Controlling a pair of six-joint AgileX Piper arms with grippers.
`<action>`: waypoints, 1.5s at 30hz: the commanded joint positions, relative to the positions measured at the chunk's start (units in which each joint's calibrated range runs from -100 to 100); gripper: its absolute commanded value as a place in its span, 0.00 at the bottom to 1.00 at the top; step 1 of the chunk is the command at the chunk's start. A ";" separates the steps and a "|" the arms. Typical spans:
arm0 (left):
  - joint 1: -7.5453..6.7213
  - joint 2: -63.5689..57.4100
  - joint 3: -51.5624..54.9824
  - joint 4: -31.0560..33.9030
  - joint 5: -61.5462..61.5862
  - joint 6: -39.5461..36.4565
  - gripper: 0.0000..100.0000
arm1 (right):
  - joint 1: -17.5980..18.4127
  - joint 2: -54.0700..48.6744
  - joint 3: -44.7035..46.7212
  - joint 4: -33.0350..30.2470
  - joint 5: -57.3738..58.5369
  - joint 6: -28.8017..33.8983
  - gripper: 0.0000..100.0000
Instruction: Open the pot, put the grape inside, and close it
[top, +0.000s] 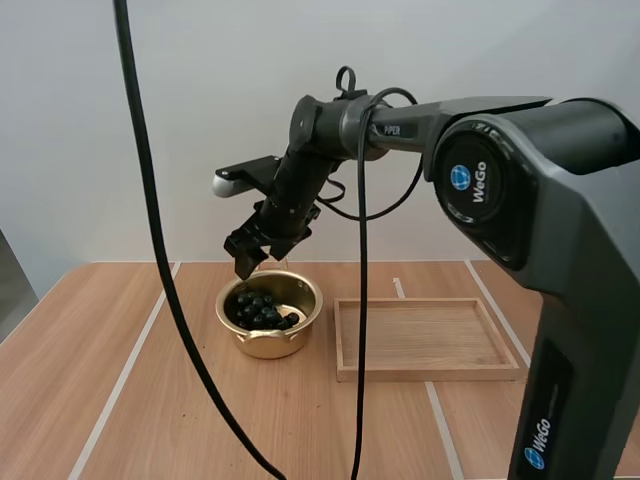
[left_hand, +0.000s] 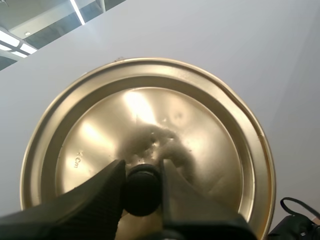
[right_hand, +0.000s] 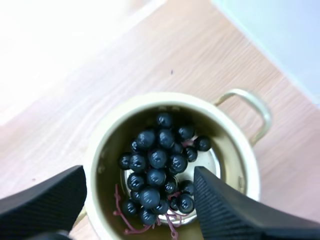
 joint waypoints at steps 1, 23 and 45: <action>-0.10 0.27 -0.20 -0.18 0.61 -0.85 0.00 | 0.06 -4.67 -0.03 -4.35 -0.50 2.26 1.00; -0.10 1.02 -0.20 -0.06 8.54 -5.84 0.00 | -9.92 -27.35 1.42 -22.49 -1.41 16.06 0.00; -0.10 3.77 40.03 -3.42 -14.04 -5.84 0.00 | -19.83 -43.54 23.28 -14.75 -29.31 16.15 0.00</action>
